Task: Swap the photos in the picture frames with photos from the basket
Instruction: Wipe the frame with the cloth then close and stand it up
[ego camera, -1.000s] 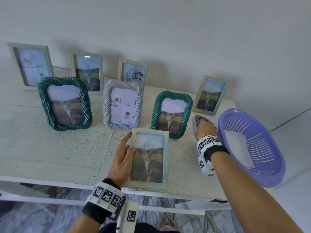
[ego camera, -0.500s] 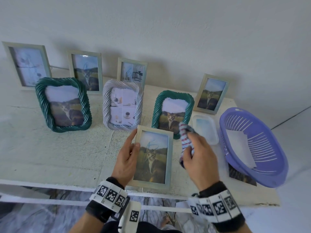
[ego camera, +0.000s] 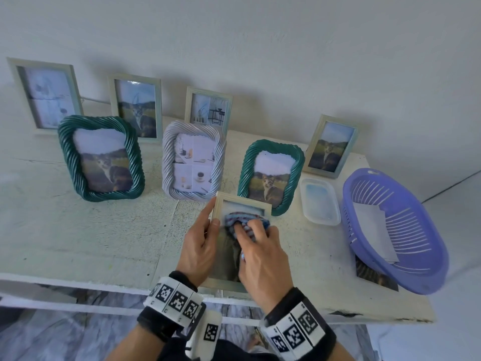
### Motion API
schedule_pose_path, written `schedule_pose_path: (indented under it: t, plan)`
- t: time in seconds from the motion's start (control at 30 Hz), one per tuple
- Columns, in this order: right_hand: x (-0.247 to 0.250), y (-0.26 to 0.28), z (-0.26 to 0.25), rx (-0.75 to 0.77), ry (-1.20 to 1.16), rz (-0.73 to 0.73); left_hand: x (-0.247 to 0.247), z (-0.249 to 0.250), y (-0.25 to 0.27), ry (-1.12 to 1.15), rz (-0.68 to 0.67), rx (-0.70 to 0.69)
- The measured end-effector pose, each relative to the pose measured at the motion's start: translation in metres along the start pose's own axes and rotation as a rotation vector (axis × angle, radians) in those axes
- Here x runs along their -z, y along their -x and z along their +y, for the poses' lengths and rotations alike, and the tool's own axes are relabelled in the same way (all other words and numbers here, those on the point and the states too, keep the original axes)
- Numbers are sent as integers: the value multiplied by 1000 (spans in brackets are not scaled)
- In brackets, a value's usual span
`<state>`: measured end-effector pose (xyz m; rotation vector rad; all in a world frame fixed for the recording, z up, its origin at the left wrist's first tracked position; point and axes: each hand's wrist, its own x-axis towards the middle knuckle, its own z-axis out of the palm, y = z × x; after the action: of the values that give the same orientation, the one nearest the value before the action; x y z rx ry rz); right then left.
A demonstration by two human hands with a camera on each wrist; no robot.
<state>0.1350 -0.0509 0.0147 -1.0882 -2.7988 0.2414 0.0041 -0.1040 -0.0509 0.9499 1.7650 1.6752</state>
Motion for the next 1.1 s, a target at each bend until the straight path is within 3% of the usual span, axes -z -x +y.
schedule_pose_path:
  t: [0.07, 0.23, 0.4, 0.6, 0.77, 0.97, 1.1]
  plan:
    - [2, 0, 5, 45, -21, -26, 1, 1, 0, 7, 6, -14]
    - [11, -21, 16, -5, 50, -2, -2, 9, 2, 11, 12, -70]
    - [9, -1, 12, 210, -3, -95, 7, 5, 0, 20, 54, -17]
    - [13, -21, 19, 84, 86, -37, -1, 3, 6, 25, 43, -43]
    - [11, 1, 14, 277, 14, -133, 10, 3, 3, 43, 55, -19]
    - [16, -18, 21, 99, 107, -50, 2, 9, 12, 16, 34, -23]
    - [10, -1, 11, 212, 53, -107, 8, 8, 14, 13, 41, -16]
